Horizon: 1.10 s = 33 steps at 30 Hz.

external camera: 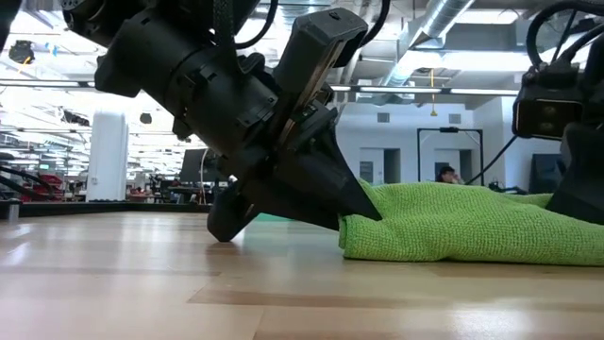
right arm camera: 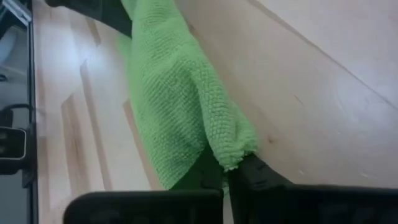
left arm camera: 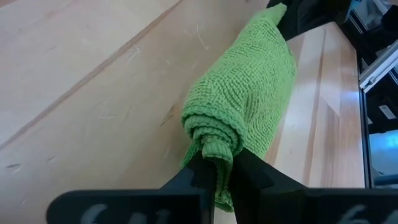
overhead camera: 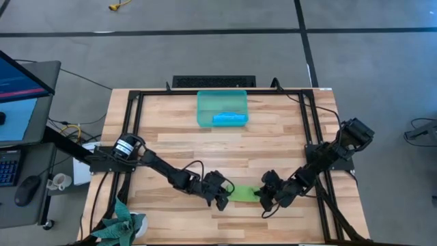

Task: Roll microfiber towels into tight, uniform cylinder then place into a basket
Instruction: Put the green microfiber cloth into the blue bin

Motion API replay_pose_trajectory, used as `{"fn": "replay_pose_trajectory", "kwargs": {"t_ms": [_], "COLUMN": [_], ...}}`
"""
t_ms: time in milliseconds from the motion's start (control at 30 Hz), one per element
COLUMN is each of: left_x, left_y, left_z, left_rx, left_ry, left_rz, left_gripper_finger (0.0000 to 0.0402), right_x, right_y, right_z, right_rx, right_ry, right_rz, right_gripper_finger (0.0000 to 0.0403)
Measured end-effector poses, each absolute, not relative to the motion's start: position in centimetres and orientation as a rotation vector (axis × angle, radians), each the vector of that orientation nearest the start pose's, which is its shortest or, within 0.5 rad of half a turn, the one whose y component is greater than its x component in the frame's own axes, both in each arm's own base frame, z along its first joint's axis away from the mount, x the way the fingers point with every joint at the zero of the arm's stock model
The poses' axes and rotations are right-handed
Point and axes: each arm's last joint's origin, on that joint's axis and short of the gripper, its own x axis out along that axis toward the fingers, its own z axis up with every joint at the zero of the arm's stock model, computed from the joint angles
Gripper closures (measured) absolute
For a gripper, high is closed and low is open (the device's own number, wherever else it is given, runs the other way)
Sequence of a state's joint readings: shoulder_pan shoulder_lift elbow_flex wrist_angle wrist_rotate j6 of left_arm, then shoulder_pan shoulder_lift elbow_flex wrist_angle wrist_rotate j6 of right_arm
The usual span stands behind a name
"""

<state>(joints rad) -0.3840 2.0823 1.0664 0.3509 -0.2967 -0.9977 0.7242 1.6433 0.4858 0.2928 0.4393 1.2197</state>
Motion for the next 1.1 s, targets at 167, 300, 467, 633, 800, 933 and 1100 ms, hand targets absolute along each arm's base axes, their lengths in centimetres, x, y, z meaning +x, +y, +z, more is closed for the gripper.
{"fn": "replay_pose_trajectory", "kwargs": {"t_ms": [167,300,467,633,800,933,1100], "left_x": [38.0,38.0,38.0,38.1,38.1,37.6,36.8], "left_y": [-13.9,-13.5,-12.5,-10.9,-9.1,-7.2,-4.4], "left_z": [9.8,10.4,11.7,12.7,14.5,16.1,18.1], "left_rx": [-0.747,-0.702,-0.642,-0.644,-0.612,-0.574,-0.528], "left_ry": [0.619,0.621,0.62,0.644,0.64,0.663,0.683], "left_rz": [0.216,0.196,0.189,0.207,0.196,0.232,0.286], "left_gripper_finger": [0.0388,0.0388,0.0389,0.0389,0.0389,0.0389,0.0389], "right_x": [19.8,19.8,19.8,20.3,21.4,22.1,22.7], "right_y": [15.9,15.9,15.7,14.9,12.7,10.5,7.4], "right_z": [9.5,9.6,10.6,12.2,13.6,15.0,16.5], "right_rx": [0.666,0.637,0.608,0.57,0.494,0.451,0.377], "right_ry": [0.756,0.756,0.718,0.649,0.601,0.57,0.529], "right_rz": [-0.191,-0.177,-0.155,-0.152,-0.178,-0.182,-0.239], "right_gripper_finger": [0.0366,0.0377,0.0388,0.0381,0.0388,0.0387,0.0386]}}
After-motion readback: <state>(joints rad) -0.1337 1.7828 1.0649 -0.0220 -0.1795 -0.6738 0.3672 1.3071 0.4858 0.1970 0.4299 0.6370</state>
